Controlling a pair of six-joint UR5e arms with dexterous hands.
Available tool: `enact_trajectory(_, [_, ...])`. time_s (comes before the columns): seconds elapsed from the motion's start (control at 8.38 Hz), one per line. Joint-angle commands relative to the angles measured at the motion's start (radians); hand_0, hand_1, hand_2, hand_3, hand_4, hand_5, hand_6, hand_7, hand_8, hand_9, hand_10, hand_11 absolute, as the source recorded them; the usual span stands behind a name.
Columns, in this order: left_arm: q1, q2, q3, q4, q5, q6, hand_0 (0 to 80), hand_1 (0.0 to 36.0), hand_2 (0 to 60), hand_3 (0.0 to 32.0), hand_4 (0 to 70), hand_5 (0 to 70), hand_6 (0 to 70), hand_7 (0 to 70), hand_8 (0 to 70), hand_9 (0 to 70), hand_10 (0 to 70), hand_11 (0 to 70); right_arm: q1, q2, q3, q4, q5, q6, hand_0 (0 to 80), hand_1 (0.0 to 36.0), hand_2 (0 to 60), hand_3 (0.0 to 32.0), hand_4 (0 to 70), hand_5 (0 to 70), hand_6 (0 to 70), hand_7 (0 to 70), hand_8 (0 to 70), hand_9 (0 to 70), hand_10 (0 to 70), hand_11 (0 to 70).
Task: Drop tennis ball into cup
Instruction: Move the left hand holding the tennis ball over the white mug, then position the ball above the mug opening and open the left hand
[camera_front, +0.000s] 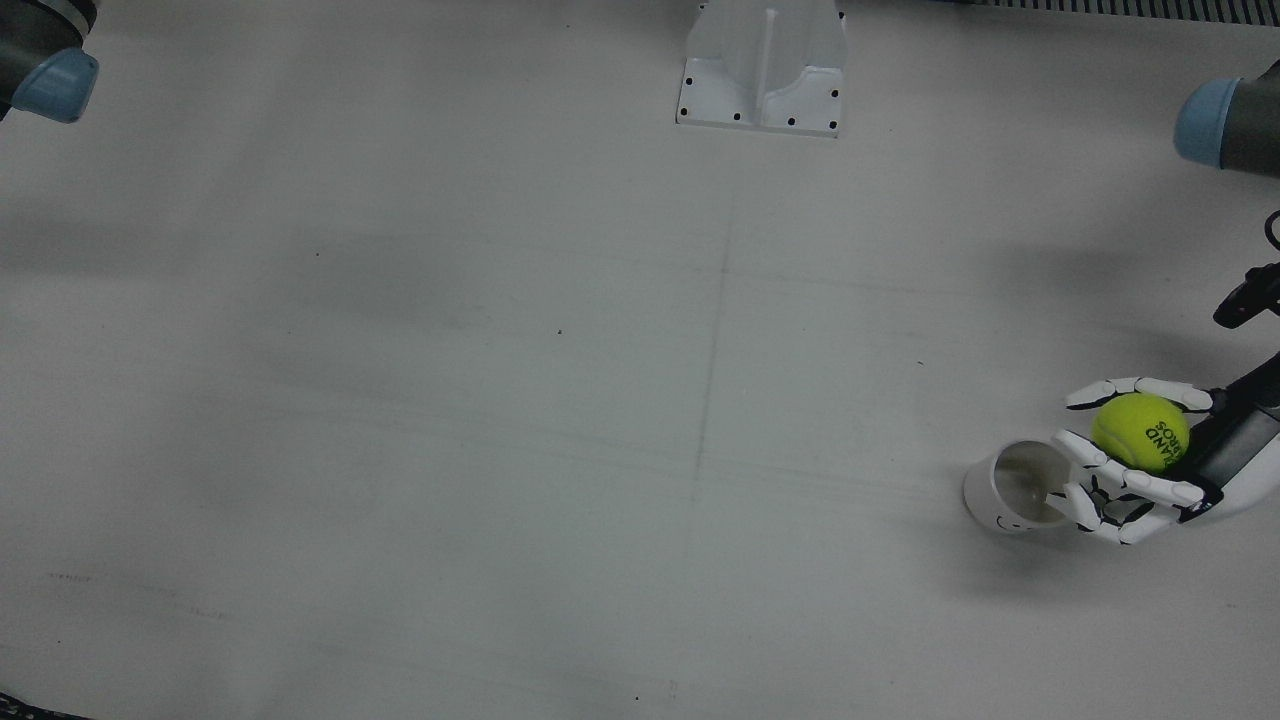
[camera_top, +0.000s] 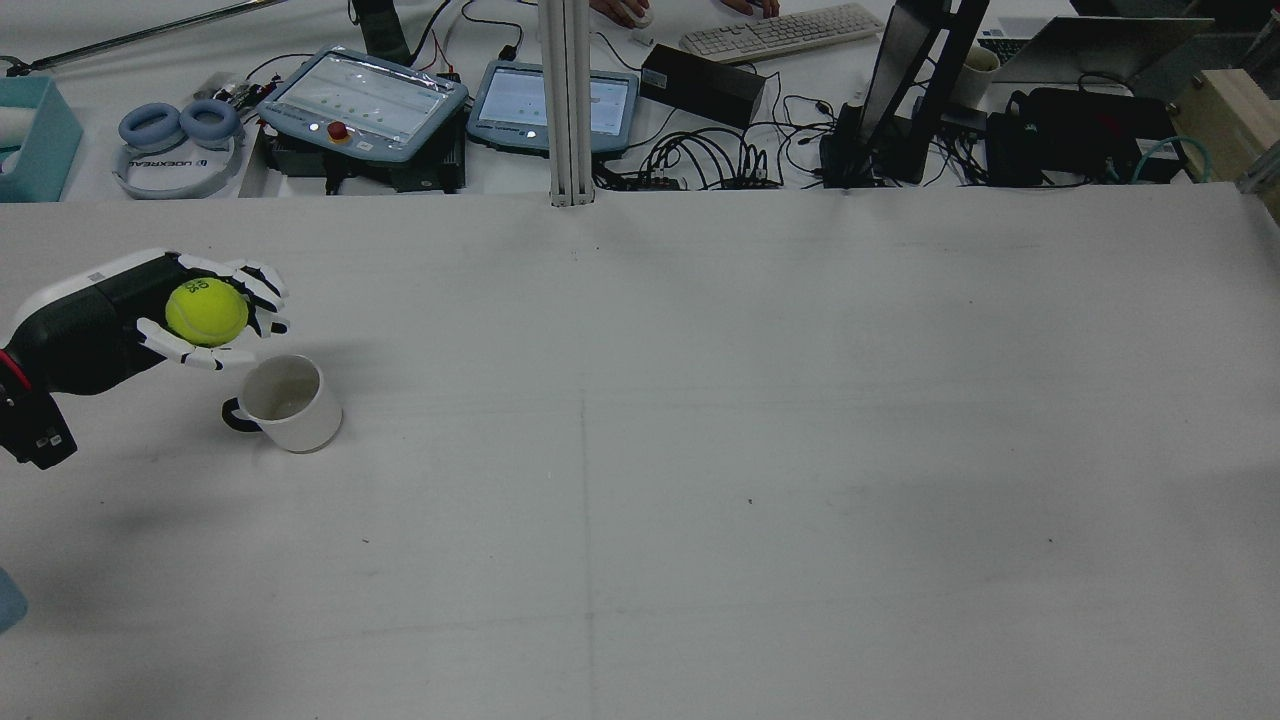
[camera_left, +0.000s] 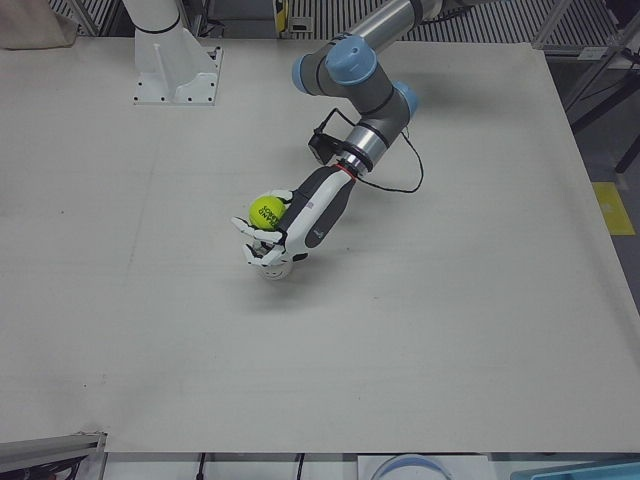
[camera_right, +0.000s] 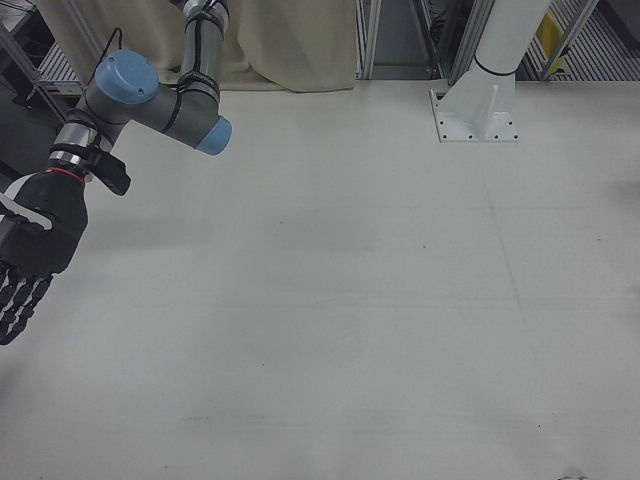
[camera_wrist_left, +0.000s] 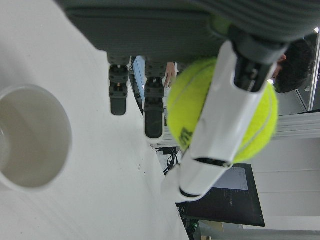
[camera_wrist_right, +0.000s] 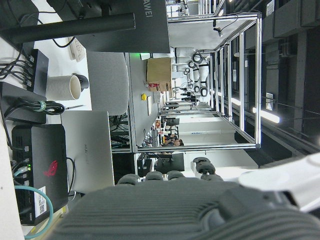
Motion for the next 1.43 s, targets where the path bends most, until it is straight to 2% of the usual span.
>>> enact_trajectory(0.0, [0.001, -0.014, -0.002, 0.006, -0.004, -0.001, 80.0, 36.0, 60.0, 0.0, 70.0, 12.8, 9.5, 16.7, 18.2, 26.9, 12.1, 20.7, 0.001, 0.0, -0.001, 0.0, 0.0, 0.0, 0.0, 0.0, 0.0, 0.0, 0.0, 0.0, 0.0, 0.0, 0.0, 0.0, 0.0, 0.0])
enact_trajectory(0.24, [0.016, -0.017, 0.007, 0.006, -0.006, -0.001, 80.0, 36.0, 60.0, 0.0, 70.0, 12.5, 9.0, 15.8, 15.1, 22.5, 11.0, 19.3, 0.001, 0.0, 0.001, 0.0, 0.0, 0.0, 0.0, 0.0, 0.0, 0.0, 0.0, 0.0, 0.0, 0.0, 0.0, 0.0, 0.0, 0.0])
enact_trajectory(0.36, [0.074, -0.035, 0.037, 0.0, -0.006, -0.001, 80.0, 36.0, 60.0, 0.0, 70.0, 12.4, 9.1, 17.2, 13.8, 21.1, 10.3, 18.3, 0.001, 0.0, -0.001, 0.0, 0.0, 0.0, 0.0, 0.0, 0.0, 0.0, 0.0, 0.0, 0.0, 0.0, 0.0, 0.0, 0.0, 0.0])
enact_trajectory(0.48, [0.088, -0.049, 0.085, -0.021, -0.007, -0.003, 80.0, 36.0, 60.0, 0.0, 70.0, 12.3, 8.5, 14.7, 12.8, 19.2, 9.8, 17.6, 0.001, 0.0, -0.001, 0.0, 0.0, 0.0, 0.0, 0.0, 0.0, 0.0, 0.0, 0.0, 0.0, 0.0, 0.0, 0.0, 0.0, 0.0])
enact_trajectory(0.6, [0.087, -0.045, 0.119, -0.038, -0.012, -0.016, 80.0, 36.0, 60.0, 0.0, 69.5, 12.3, 8.4, 14.3, 12.5, 18.8, 9.1, 16.5, -0.001, 0.0, -0.001, 0.0, 0.0, 0.0, 0.0, 0.0, 0.0, 0.0, 0.0, 0.0, 0.0, 0.0, 0.0, 0.0, 0.0, 0.0])
enact_trajectory(0.72, [0.079, -0.046, 0.113, -0.032, -0.013, -0.022, 80.0, 36.0, 60.0, 0.0, 70.0, 12.3, 8.5, 14.9, 12.6, 19.0, 9.1, 16.5, 0.001, 0.0, 0.001, 0.0, 0.0, 0.0, 0.0, 0.0, 0.0, 0.0, 0.0, 0.0, 0.0, 0.0, 0.0, 0.0, 0.0, 0.0])
enact_trajectory(0.96, [0.047, -0.116, 0.105, 0.031, -0.013, -0.018, 80.0, 36.0, 60.0, 0.0, 70.0, 12.2, 8.4, 14.8, 12.0, 18.2, 9.2, 16.7, 0.001, 0.0, 0.001, 0.0, 0.0, 0.0, 0.0, 0.0, 0.0, 0.0, 0.0, 0.0, 0.0, 0.0, 0.0, 0.0, 0.0, 0.0])
enact_trajectory(1.31, [0.036, -0.101, 0.168, -0.032, -0.013, -0.022, 80.0, 36.0, 60.0, 0.0, 68.0, 12.2, 8.1, 13.9, 10.8, 16.4, 8.7, 16.0, 0.001, 0.0, 0.001, 0.0, 0.0, 0.0, 0.0, 0.0, 0.0, 0.0, 0.0, 0.0, 0.0, 0.0, 0.0, 0.0, 0.0, 0.0])
